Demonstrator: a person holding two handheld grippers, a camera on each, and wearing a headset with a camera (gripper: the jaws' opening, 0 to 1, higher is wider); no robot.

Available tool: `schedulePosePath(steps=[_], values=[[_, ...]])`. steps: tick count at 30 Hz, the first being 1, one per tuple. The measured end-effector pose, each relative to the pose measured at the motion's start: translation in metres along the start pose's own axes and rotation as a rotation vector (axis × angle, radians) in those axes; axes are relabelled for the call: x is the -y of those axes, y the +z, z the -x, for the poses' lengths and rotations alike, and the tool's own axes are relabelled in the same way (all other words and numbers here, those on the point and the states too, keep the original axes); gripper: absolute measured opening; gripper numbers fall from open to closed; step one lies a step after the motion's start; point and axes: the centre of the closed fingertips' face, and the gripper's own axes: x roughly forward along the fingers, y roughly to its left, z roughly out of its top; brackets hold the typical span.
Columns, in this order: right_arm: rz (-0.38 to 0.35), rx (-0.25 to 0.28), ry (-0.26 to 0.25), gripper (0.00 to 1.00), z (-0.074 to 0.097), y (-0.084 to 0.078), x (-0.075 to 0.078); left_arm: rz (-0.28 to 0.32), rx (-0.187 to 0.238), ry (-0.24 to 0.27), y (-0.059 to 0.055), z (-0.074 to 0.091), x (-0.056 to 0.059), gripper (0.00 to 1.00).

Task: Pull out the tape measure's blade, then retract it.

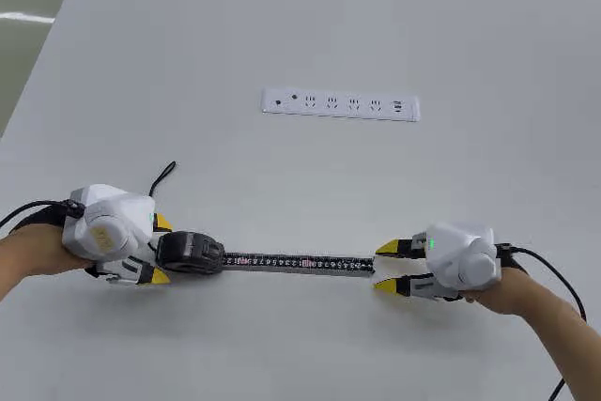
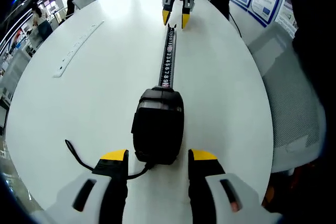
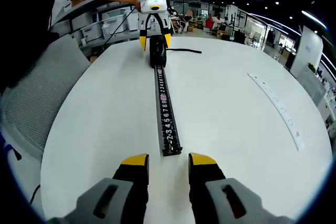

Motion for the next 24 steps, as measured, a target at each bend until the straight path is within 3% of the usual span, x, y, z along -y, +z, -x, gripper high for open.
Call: schedulePosePath(steps=[6, 8, 10, 18, 24], values=[[-0.028, -0.009, -0.04, 0.35, 0.012, 0.003, -0.003, 0.055, 0.031, 0.029, 0.0, 0.01, 0.006, 0.47], [-0.078, -0.023, -0.063, 0.38, 0.017, 0.0, -0.003, 0.074, 0.048, 0.047, 0.001, 0.014, 0.008, 0.48], [-0.078, -0.021, -0.076, 0.4, 0.021, 0.001, -0.005, 0.131, 0.087, 0.067, 0.003, 0.018, 0.01, 0.49], [-0.156, -0.032, -0.126, 0.51, 0.031, 0.002, -0.019, 0.253, 0.132, 0.1, -0.001, 0.028, 0.029, 0.6], [-0.22, -0.038, -0.181, 0.6, 0.036, 0.008, -0.031, 0.358, 0.194, 0.174, 0.002, 0.039, 0.042, 0.68]])
